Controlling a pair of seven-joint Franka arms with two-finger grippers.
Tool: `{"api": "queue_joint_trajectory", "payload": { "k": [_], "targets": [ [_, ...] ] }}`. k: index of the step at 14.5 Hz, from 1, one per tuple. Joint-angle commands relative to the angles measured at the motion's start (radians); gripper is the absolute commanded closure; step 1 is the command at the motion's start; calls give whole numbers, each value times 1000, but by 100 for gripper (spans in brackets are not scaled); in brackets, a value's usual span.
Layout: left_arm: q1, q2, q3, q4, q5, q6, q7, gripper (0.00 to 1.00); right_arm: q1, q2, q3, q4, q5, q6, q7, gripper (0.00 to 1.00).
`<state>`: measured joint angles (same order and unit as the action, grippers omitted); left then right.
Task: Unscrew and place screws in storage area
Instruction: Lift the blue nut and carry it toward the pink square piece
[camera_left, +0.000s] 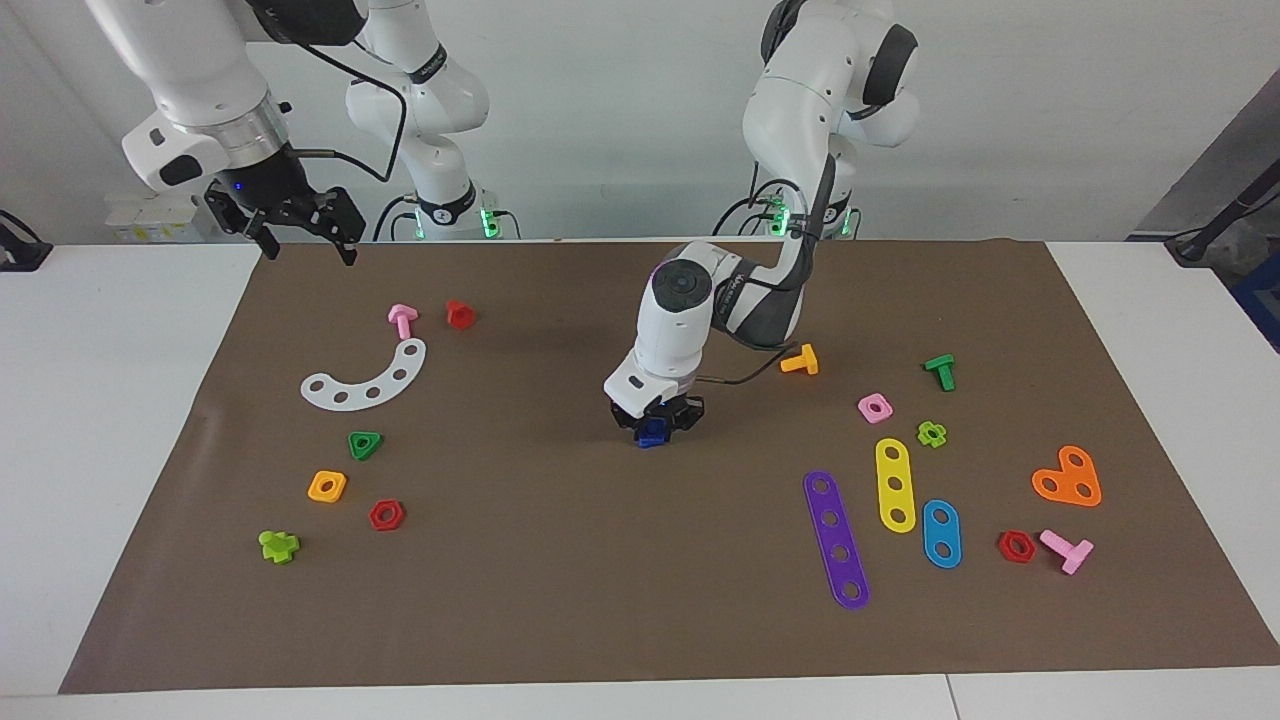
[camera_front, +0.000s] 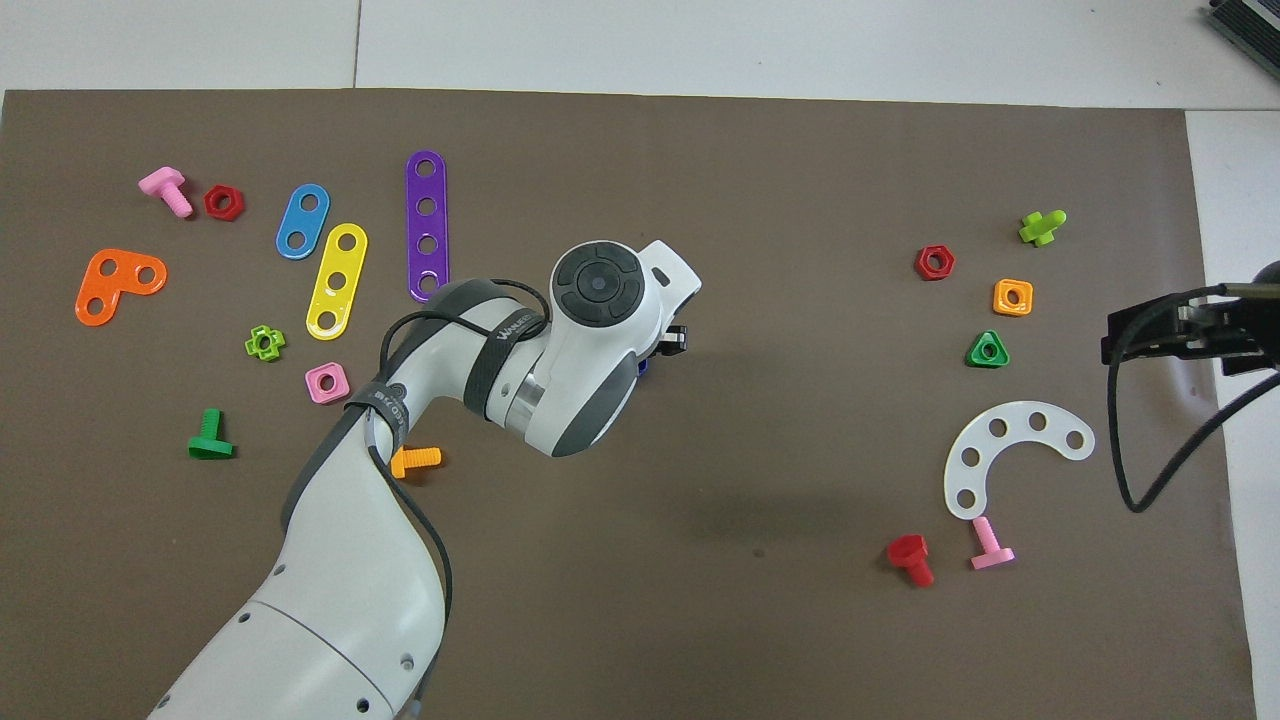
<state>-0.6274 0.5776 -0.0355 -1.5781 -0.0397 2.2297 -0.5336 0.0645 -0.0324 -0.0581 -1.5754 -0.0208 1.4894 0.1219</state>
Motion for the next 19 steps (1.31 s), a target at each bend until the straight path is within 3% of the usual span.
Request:
{"api": "queue_joint_trajectory", "payload": {
  "k": [1,4,7,12,16,19],
  "targets": [
    [-11,-4,16,6,18,-30,3,68,-6,-14,4,-11,10,-5,-27,0],
    [-5,13,14,71,12,-126,3,68,-6,-14,4,-11,9,-5,-27,0],
    [1,57,13,226,-3,-260,1,68,-6,-14,4,-11,9,-5,-27,0],
    [78,50,10,282,-29,-361,6,68,-6,-14,4,-12,9,-5,-27,0],
    [205,1,14,265,-35,-384,117,68,-6,-14,4,-11,9,-5,-27,0],
    [285,-73,20,137,-38,-377,283,68,-6,-14,4,-11,9,-5,-27,0]
  ]
}}
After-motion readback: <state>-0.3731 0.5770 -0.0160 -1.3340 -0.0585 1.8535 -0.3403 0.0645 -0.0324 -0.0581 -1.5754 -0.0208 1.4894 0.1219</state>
